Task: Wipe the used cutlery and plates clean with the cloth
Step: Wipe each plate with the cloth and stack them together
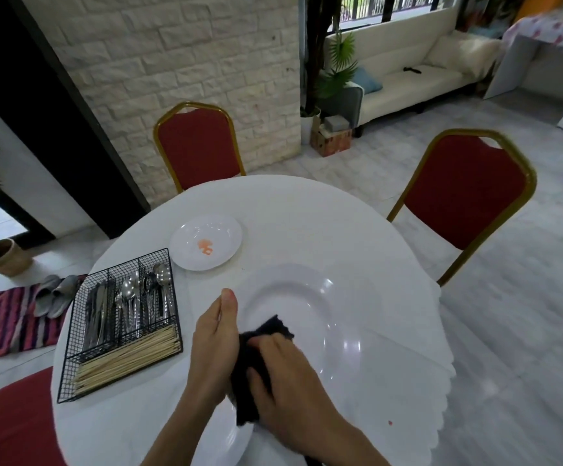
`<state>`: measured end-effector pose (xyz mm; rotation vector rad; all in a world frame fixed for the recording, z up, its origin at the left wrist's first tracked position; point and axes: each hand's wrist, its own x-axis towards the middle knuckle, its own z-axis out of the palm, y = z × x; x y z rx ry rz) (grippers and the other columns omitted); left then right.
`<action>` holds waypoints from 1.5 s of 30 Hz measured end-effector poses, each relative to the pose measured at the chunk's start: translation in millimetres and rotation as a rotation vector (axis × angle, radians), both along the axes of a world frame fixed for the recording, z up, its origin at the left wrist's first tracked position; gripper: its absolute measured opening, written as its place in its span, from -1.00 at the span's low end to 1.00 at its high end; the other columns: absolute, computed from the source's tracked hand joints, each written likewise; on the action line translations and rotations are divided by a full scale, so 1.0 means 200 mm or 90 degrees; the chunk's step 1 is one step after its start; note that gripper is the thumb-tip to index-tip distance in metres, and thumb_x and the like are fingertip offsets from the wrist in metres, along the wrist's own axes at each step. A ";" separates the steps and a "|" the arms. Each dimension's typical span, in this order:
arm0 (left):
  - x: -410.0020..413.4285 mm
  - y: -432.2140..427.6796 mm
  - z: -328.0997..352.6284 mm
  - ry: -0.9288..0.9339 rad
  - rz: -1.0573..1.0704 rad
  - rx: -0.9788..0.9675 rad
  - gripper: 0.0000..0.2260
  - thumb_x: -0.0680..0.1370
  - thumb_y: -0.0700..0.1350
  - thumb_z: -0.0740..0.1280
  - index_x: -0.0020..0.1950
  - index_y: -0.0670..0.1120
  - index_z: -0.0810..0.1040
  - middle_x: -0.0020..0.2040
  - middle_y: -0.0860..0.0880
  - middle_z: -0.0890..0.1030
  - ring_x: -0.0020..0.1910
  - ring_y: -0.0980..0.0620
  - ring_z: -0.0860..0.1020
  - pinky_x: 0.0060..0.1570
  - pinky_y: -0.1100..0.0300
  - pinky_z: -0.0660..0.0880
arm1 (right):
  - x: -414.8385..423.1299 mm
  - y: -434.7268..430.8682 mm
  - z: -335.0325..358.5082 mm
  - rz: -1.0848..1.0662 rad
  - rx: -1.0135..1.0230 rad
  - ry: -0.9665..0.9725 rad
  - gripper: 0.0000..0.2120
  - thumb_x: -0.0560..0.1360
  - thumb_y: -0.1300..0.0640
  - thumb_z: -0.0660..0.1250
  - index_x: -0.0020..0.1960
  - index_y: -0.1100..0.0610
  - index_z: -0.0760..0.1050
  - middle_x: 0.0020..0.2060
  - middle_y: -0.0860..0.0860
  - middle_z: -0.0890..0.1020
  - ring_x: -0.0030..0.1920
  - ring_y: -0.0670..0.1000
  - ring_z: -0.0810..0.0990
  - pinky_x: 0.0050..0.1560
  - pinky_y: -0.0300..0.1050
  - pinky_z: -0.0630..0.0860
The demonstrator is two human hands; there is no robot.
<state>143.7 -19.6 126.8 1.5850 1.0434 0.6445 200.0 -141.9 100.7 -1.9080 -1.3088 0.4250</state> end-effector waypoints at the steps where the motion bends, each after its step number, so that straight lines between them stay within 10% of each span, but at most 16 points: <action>1: -0.01 0.04 0.00 -0.009 -0.001 -0.011 -0.39 0.59 0.34 0.11 -0.08 -0.25 0.45 -0.24 -0.02 0.51 -0.20 0.01 0.48 -0.10 -0.03 0.48 | 0.01 -0.05 -0.02 0.013 -0.021 -0.031 -0.67 0.53 -0.07 0.13 0.20 -0.01 0.50 0.03 -0.07 0.55 0.03 -0.02 0.51 0.07 -0.09 0.44; 9: 0.01 0.07 0.05 -0.028 0.021 -0.030 -0.44 0.56 0.36 0.13 0.04 -0.11 0.59 -0.05 -0.24 0.64 -0.04 -0.13 0.62 0.12 -0.30 0.53 | 0.15 -0.14 -0.09 -0.093 -0.114 -0.179 -0.76 0.40 -0.01 0.19 -0.03 -0.10 0.59 -0.13 -0.18 0.57 -0.06 -0.06 0.55 -0.03 -0.19 0.27; 15: 0.09 -0.11 0.04 0.001 -0.007 0.014 -0.56 0.68 0.16 0.10 -0.26 -0.12 0.33 -0.40 0.12 0.40 -0.32 0.07 0.38 -0.20 0.08 0.37 | 0.17 0.02 0.08 -0.061 -0.005 -0.101 -0.69 0.58 0.10 0.15 0.29 -0.05 0.46 0.18 -0.13 0.53 0.18 -0.06 0.43 0.18 -0.09 0.37; 26: -0.02 0.03 0.05 0.028 0.008 0.036 -0.38 0.57 0.38 0.06 -0.09 -0.17 0.53 -0.17 -0.22 0.60 -0.18 -0.20 0.57 -0.11 -0.15 0.54 | 0.20 -0.05 -0.13 -0.220 -0.230 -0.201 -0.62 0.13 0.27 0.57 -0.08 0.11 0.58 -0.26 -0.01 0.57 -0.31 0.03 0.53 -0.29 -0.16 0.38; 31: 0.01 -0.08 0.04 0.025 0.001 0.049 -0.56 0.67 0.20 0.07 -0.27 -0.07 0.25 -0.41 0.10 0.31 -0.37 0.06 0.29 -0.22 0.05 0.29 | 0.24 -0.01 -0.06 -0.217 -0.133 -0.039 -0.74 0.59 0.14 0.19 0.27 0.08 0.42 0.15 -0.01 0.48 0.07 0.01 0.46 0.06 -0.17 0.39; 37: 0.02 -0.07 0.02 0.015 -0.009 -0.041 -0.50 0.69 0.14 0.10 -0.13 -0.25 0.52 -0.26 -0.22 0.57 -0.25 -0.04 0.54 -0.16 0.07 0.49 | 0.04 0.04 0.12 -0.057 -0.003 0.022 -0.62 0.58 -0.05 0.07 0.36 -0.04 0.38 0.22 -0.12 0.46 0.19 -0.09 0.41 0.24 -0.16 0.35; 45: -0.04 0.04 0.04 0.006 -0.019 -0.034 -0.34 0.57 0.38 0.10 -0.03 -0.26 0.45 -0.19 -0.03 0.48 -0.18 0.02 0.45 -0.06 -0.21 0.51 | 0.03 -0.07 0.05 0.057 -0.164 -0.016 -0.56 0.46 -0.04 0.04 0.26 -0.02 0.48 0.14 -0.09 0.53 0.17 0.00 0.49 0.21 -0.13 0.41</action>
